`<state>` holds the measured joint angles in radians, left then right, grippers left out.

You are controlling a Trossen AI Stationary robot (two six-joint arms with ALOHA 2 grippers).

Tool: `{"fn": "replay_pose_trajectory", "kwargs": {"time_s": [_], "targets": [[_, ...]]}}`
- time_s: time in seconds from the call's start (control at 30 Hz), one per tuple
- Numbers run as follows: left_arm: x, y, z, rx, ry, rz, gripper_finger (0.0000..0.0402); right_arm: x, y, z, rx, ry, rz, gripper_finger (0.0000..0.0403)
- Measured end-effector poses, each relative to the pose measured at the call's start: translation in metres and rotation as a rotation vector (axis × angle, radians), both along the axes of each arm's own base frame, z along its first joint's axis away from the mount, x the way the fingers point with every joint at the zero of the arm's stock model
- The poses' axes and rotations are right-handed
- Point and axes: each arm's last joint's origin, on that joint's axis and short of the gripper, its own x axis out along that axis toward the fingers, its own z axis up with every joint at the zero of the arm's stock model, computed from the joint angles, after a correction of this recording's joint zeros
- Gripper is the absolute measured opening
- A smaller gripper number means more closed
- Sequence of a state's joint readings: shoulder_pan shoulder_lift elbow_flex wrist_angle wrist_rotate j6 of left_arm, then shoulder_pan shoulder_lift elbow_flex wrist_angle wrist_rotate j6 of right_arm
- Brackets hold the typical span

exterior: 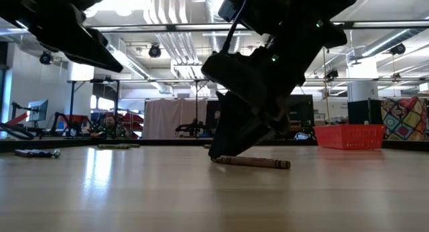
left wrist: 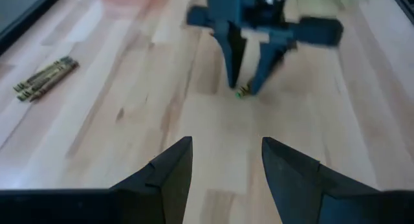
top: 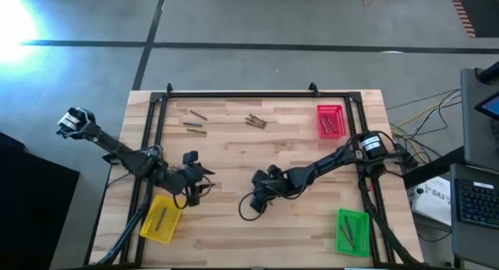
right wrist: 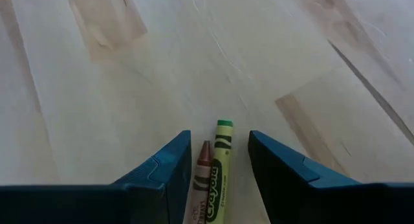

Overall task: Sort crayons
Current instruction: Put the green crayon into the yellow bin

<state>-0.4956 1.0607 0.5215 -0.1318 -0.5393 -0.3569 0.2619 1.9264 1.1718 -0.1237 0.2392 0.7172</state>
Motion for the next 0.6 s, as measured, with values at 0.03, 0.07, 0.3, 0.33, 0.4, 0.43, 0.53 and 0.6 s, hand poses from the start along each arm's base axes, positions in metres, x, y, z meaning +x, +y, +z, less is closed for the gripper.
{"fn": "replay_pose_trajectory", "kwargs": {"time_s": [0.03, 0.07, 0.3, 0.33, 0.4, 0.43, 0.53, 0.6], "targets": [[0.001, 0.002, -0.002, -0.005, -0.014, 0.011, 0.0169, 0.000, 0.000, -0.002, 0.000, 0.002, -0.004, 0.0148], [0.002, 0.005, -0.004, -0.007, -0.024, 0.022, 0.0169, 0.000, 0.000, -0.003, -0.002, 0.005, -0.006, 0.0148], [0.007, 0.024, -0.009, 0.016, -0.054, 0.160, 0.0169, 0.001, 0.000, -0.009, -0.039, 0.010, -0.017, 0.0120], [0.008, 0.026, -0.008, 0.028, -0.061, 0.184, 0.0169, 0.001, 0.000, -0.009, -0.051, 0.009, -0.019, 0.0109], [0.008, 0.030, -0.006, 0.058, -0.081, 0.248, 0.0169, 0.000, -0.001, -0.010, -0.072, 0.018, -0.026, 0.0084], [0.008, 0.031, -0.005, 0.080, -0.093, 0.287, 0.0169, 0.000, -0.002, -0.010, -0.085, 0.021, -0.039, 0.0071], [0.007, 0.036, -0.004, 0.143, -0.141, 0.426, 0.0169, -0.003, -0.004, -0.012, -0.132, 0.050, -0.084, 0.0030], [0.006, 0.037, -0.004, 0.161, -0.162, 0.485, 0.0169, -0.005, -0.006, -0.013, -0.156, 0.069, -0.099, 0.0017]]}}
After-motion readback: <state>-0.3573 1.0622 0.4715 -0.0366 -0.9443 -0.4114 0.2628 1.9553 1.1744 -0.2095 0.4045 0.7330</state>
